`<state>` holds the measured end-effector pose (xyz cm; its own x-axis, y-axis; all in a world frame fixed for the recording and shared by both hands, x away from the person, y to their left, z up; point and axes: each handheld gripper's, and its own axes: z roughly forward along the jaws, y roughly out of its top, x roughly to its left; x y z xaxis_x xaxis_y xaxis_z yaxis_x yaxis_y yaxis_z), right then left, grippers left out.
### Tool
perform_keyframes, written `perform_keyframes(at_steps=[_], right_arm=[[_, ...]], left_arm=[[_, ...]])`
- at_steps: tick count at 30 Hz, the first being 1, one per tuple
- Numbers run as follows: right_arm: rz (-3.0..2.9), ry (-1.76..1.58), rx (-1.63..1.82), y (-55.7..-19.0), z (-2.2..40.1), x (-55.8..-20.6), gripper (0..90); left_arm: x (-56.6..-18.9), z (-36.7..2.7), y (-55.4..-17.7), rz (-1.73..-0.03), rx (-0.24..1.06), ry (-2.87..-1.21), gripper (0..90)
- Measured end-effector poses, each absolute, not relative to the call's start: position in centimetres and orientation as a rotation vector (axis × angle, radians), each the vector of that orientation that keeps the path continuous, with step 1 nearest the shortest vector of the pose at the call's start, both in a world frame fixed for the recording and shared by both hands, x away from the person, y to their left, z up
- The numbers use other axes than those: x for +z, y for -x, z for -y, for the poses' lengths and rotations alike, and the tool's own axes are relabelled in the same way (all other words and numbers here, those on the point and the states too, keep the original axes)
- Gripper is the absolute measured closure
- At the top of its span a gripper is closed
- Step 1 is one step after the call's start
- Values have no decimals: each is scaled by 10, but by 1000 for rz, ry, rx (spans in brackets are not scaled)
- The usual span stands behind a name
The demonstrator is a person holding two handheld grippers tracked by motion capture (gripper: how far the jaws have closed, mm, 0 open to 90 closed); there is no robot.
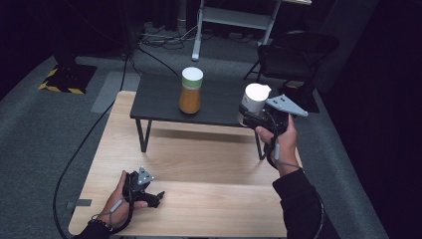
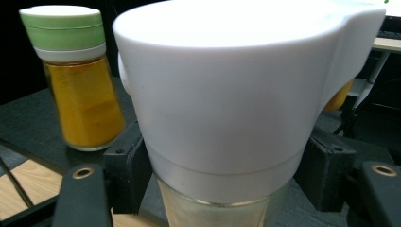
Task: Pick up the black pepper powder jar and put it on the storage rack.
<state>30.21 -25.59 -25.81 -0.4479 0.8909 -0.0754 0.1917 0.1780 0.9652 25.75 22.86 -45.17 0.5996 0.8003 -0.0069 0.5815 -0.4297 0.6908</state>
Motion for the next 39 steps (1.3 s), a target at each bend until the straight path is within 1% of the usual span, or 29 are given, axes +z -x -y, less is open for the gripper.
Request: perform_keyframes(at_steps=[10,24,31,39], right_arm=[[-1751,-1072,1297,-320,251,-256,300],[-1746,-1150,1311,-339,242,-269,300],[-1756,-1157,1310,-343,240,-275,300],[-1766,-1153,1308,-344,241,-274,297]], left_arm=[[-452,-229,-258,-1087,427,-2165,8],[-452,-229,-258,-1087,428,-2166,8],[-452,-229,-257,-1087,428,-2166,7],[-452,-229,-258,-1086,427,-2166,8]])
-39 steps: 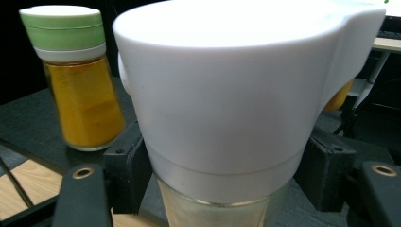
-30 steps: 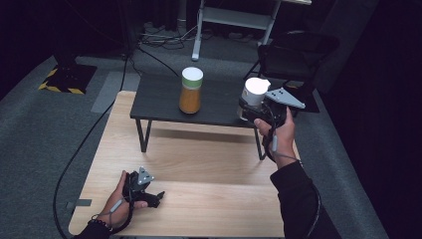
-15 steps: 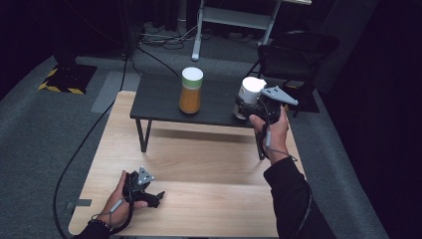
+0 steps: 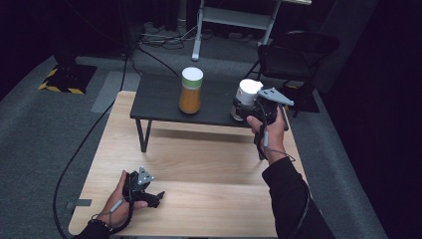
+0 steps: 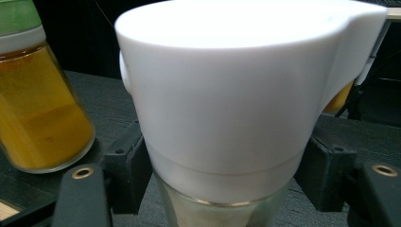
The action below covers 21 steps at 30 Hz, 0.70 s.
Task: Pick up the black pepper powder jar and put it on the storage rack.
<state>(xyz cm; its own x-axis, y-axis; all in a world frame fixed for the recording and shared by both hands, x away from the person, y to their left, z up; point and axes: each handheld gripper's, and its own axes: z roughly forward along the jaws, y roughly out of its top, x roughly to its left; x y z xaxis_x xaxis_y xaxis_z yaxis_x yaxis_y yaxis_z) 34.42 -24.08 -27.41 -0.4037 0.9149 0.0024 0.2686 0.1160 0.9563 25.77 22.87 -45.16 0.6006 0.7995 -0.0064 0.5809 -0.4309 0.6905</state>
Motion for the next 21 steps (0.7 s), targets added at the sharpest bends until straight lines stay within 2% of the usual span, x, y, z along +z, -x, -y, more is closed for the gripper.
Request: perform_keyframes(at_steps=[9,21], right_arm=[[-1772,-1161,1303,-346,241,-272,284],[-1758,-1146,1325,-342,243,-282,50]], left_arm=[[-452,-229,-258,-1085,427,-2167,8],[-452,-229,-258,-1084,427,-2167,8]])
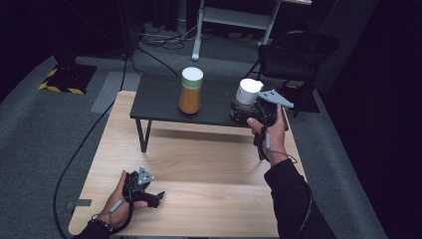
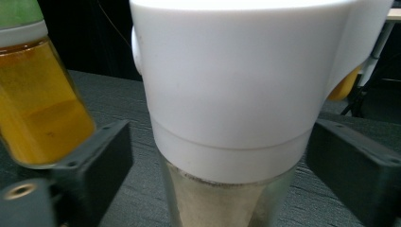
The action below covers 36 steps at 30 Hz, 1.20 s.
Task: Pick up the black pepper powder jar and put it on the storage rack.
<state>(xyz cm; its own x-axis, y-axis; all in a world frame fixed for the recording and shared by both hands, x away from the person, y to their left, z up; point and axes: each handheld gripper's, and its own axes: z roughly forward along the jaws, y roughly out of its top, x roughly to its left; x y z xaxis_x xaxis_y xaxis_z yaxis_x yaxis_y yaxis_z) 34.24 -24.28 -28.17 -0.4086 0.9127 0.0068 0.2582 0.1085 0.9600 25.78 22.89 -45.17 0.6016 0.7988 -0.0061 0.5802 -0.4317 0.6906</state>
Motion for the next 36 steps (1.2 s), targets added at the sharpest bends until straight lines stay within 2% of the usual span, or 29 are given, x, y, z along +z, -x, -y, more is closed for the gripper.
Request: perform_keyframes(at_steps=[5,21,36], right_arm=[[-1755,-1123,1317,-338,242,-282,25],[-1740,-1092,1280,-328,241,-284,24],[-1750,-976,1223,-305,245,-302,12]], left_arm=[[-452,-229,-258,-1081,426,-2168,8],[-452,-229,-258,-1080,425,-2168,8],[-452,-230,-258,-1078,424,-2168,8]])
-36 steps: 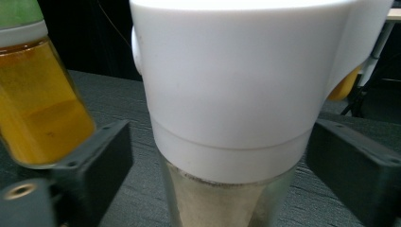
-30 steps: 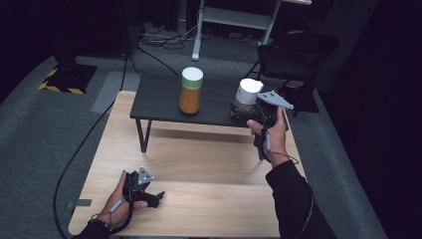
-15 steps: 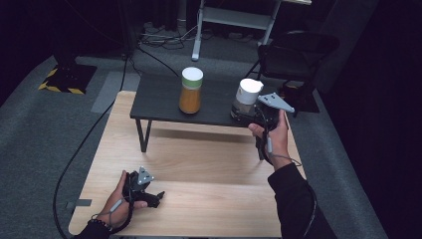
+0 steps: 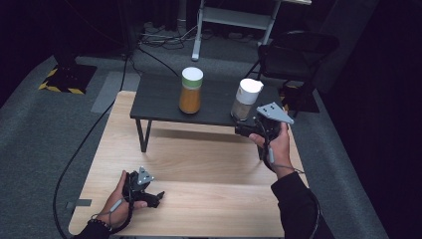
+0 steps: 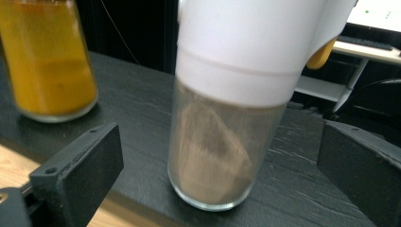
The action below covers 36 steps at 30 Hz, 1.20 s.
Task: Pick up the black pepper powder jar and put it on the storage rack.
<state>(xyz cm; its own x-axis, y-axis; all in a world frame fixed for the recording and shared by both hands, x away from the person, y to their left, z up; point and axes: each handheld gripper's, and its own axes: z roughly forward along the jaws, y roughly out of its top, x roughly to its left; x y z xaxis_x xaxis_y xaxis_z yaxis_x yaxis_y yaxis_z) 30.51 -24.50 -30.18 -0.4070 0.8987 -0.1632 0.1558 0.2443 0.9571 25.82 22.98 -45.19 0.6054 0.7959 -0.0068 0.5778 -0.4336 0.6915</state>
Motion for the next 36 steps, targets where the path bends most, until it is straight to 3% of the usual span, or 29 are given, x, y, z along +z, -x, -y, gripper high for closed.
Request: perform_keyframes(at_steps=[36], right_arm=[[-1887,-703,1142,-246,271,-375,12]], left_arm=[[-452,-230,-258,-1078,424,-2167,8]])
